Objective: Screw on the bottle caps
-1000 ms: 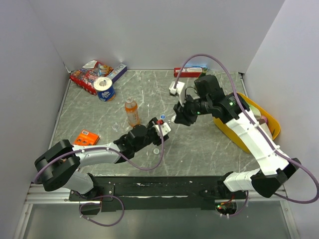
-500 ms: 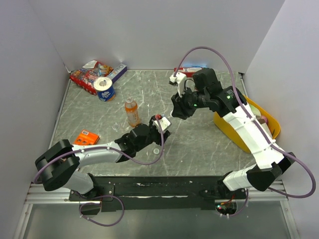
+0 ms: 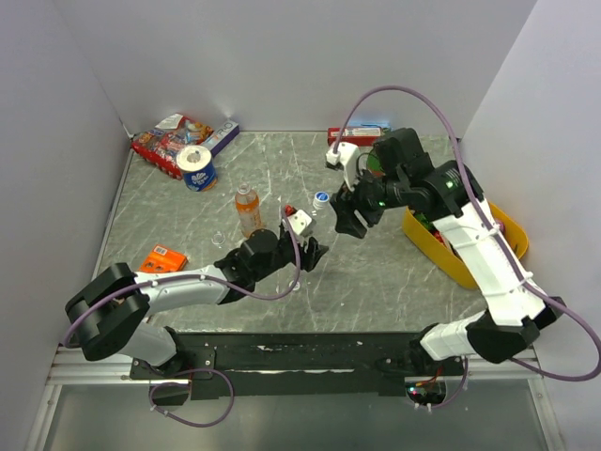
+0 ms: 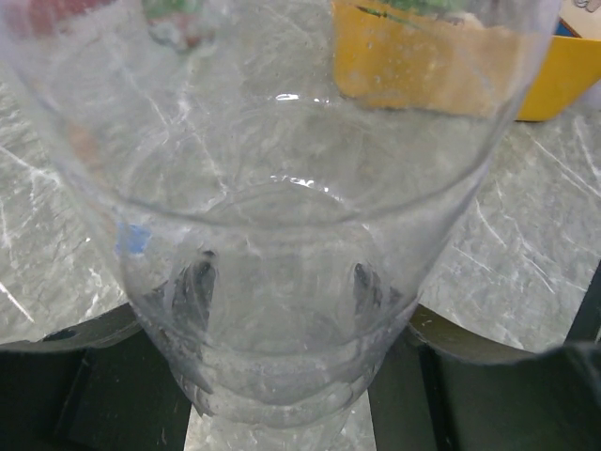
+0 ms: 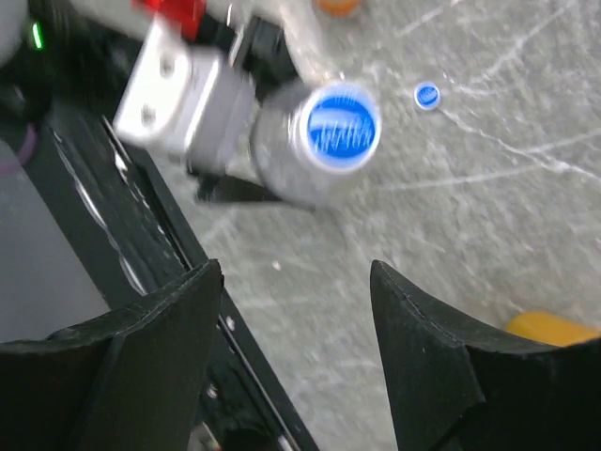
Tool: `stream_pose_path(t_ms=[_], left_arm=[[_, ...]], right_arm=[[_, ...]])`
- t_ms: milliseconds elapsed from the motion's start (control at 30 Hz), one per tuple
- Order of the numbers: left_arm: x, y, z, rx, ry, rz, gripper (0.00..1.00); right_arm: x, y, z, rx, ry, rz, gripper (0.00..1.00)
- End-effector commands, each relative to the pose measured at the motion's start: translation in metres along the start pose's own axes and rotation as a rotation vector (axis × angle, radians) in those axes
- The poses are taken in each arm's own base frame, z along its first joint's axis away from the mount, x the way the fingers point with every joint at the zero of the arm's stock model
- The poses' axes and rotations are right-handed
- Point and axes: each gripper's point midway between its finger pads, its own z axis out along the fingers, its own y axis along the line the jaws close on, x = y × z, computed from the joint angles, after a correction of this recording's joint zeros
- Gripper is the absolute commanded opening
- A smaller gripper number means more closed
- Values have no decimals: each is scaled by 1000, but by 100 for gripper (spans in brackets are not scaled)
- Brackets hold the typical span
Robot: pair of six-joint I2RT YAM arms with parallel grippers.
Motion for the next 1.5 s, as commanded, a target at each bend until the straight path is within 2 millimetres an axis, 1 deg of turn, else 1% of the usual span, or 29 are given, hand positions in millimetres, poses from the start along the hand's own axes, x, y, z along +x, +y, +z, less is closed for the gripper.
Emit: stream_pose_path(t_ms=[0,33,67,100,133,167,200,233,300,367,400,467,567,600,633,700,767,900,1000,1133,1300,1467], left_arm=[[-27,-10,2,110,-87,28,1],[-26,-10,2,122,-87,50,1],[-26,-8,2,131,-85,70,1],[-23,-13,1,172,-76,112,1],[-23,-15,1,192,-73,128,1],[-20,-17,1,215,-68,180,1],[-17,-18,1,232,-60,228,1],[-13,-23,1,272,-39,248,1],[-6,-26,2,316,-14,313,1],[-1,-29,0,356,0,358,1],[-1,-28,0,358,-6,397,1],[0,-27,1,364,-2,428,1],[0,-27,0,375,-2,474,1],[0,-26,0,379,-3,496,1],[-1,-27,0,379,-4,507,1],[1,-24,1,372,0,532,1],[0,-23,3,369,-2,547,1],[-5,-21,6,357,-12,575,1],[-7,-21,7,358,-20,589,1],[-8,-20,7,356,-26,610,1],[-20,-16,13,325,-58,645,1],[-20,-14,15,318,-55,655,1]], right_arm=[[11,-1,-36,20,-74,-289,69],[5,-3,-40,36,-125,-369,69],[8,-3,-38,31,-145,-441,69],[0,-2,-47,50,-192,-610,69],[-7,0,-50,54,-228,-696,69],[-10,1,-51,55,-249,-758,69],[-15,7,-53,38,-281,-857,68],[-15,10,-53,19,-288,-894,67],[-20,19,-55,-23,-323,-999,65],[-15,26,-53,-67,-324,-1035,65],[-13,28,-51,-82,-323,-1090,65],[-1,37,-48,-154,-308,-1122,65],[6,46,-47,-214,-307,-1182,65],[19,50,-44,-270,-274,-1198,64],[23,53,-44,-294,-269,-1212,64],[37,59,-42,-353,-239,-1259,63],[44,59,-37,-364,-231,-1286,62],[48,58,-33,-370,-220,-1332,60],[55,59,-32,-409,-189,-1329,57],[60,59,-30,-431,-169,-1321,57],[68,56,-24,-459,-128,-1320,56],[66,53,-24,-451,-113,-1316,55]])
